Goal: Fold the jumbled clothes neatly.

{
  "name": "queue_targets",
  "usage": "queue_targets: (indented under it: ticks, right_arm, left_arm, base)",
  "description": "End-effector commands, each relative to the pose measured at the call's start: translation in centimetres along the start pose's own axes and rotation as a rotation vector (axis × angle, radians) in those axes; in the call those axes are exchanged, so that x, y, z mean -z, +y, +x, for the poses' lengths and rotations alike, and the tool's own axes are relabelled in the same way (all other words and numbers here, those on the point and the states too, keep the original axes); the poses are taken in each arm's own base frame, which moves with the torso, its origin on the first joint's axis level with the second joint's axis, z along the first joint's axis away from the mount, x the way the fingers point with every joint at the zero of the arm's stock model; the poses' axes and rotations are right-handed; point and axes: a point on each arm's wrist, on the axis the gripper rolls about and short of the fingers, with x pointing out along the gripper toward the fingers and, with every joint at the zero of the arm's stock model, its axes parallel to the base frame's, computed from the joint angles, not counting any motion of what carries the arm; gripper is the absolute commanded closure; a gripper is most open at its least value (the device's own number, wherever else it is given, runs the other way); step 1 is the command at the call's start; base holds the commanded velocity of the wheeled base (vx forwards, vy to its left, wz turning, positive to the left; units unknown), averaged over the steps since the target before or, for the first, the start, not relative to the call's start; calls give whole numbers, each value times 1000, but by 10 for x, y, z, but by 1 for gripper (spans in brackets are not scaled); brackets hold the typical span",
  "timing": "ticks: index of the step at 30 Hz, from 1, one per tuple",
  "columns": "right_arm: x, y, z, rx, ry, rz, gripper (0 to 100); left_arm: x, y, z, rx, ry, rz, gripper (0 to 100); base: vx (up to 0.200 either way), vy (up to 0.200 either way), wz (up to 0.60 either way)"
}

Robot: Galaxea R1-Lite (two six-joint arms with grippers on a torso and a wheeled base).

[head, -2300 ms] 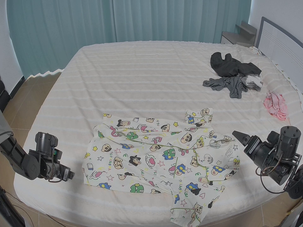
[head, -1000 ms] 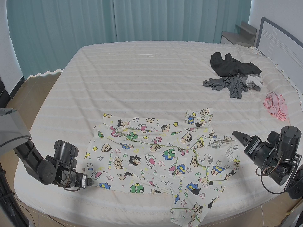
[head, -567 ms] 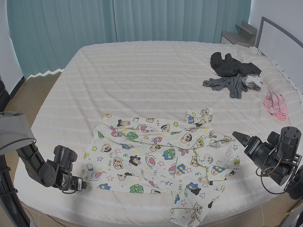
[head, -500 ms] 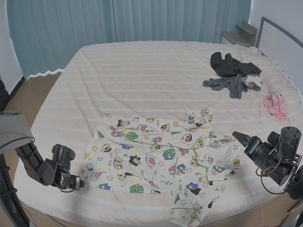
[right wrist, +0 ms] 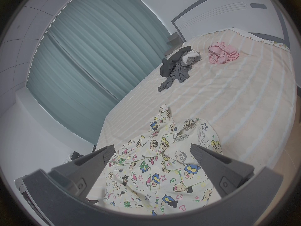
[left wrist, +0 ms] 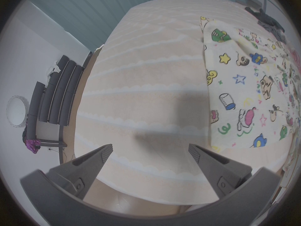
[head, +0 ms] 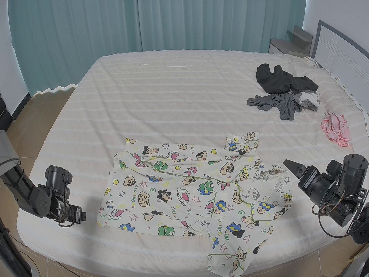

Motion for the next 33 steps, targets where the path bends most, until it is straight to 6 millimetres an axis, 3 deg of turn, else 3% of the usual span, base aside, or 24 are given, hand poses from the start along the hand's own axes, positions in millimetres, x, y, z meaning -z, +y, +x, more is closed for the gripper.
queue_targets:
  ticks: [1,8,13,21,33]
  right_arm:
    - [0,0,0,-1,0,0,0]
    - [1,0,0,-3,7,4,0]
    - [1,-1,-1,-1,11,3,0]
    - [2,-1,0,-1,13,4,0]
    - [13,-9,-2,24,71,-19,0]
  left_arm:
    - [-6,4,-29,50,-74,-29,0]
    - [-3,-34,-62,345,-25,-201,0]
    - [1,-57,-72,507,83,-373,0]
    - [2,-75,-51,522,157,-562,0]
    - [18,-74,-49,603,164,-650,0]
  base:
    - [0,0,0]
    - [0,0,0]
    - [0,0,0]
    - [0,0,0]
    - [0,0,0]
